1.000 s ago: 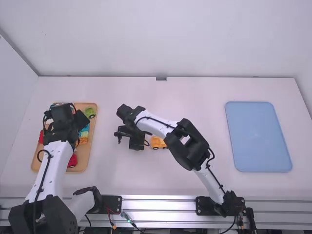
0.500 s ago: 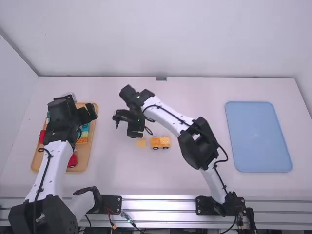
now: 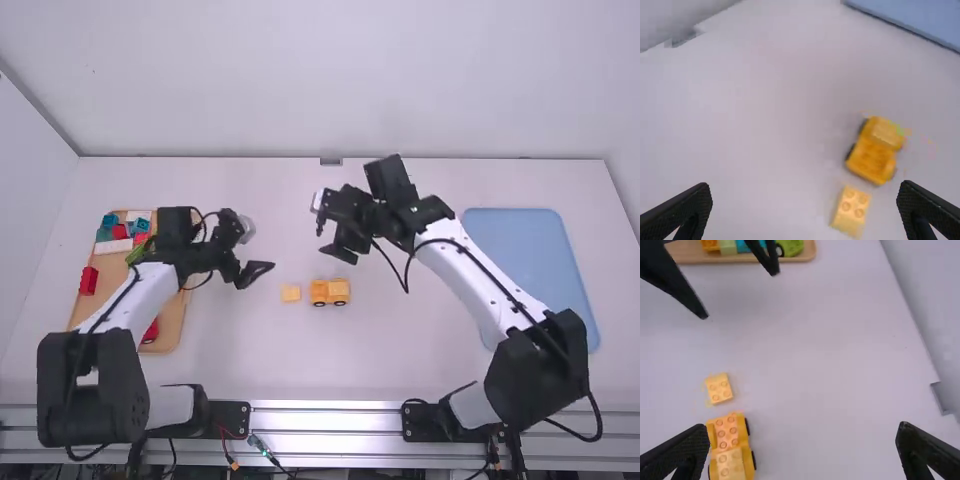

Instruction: Assemble lego blocks to make yellow taxi

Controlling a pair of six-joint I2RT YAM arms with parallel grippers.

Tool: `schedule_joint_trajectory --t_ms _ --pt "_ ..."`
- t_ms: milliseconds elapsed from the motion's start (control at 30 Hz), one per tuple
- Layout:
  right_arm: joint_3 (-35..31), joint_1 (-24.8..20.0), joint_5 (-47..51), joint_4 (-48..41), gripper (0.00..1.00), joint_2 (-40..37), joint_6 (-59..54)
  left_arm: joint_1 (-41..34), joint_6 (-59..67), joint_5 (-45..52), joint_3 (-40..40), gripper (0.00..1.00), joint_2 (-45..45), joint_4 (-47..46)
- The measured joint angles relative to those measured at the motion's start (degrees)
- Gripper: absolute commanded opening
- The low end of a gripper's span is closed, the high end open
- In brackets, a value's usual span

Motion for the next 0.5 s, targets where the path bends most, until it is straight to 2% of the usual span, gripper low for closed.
schedule_joint_trajectory --t_ms 67,300,433,500 --pt "-7.2 -2.1 -2.0 4.2 0.99 -1.2 -1.2 -3.1 7.1 2.2 -0.3 0.99 2.9 0.0" --pt "-23.4 -6.7 -4.1 17.9 0.99 -1.6 -2.5 -7.3 21.0 6.1 -0.8 0.99 12.8 0.3" --pt "-28.8 -6.8 -6.5 23.4 0.99 -1.6 -3.5 -7.3 27.9 8.1 -0.8 0.90 19.2 0.2" --pt "-30.5 -7.1 -8.5 25.5 0.99 -1.6 -4.2 -7.3 30.8 8.6 -0.8 0.89 21.8 0.3"
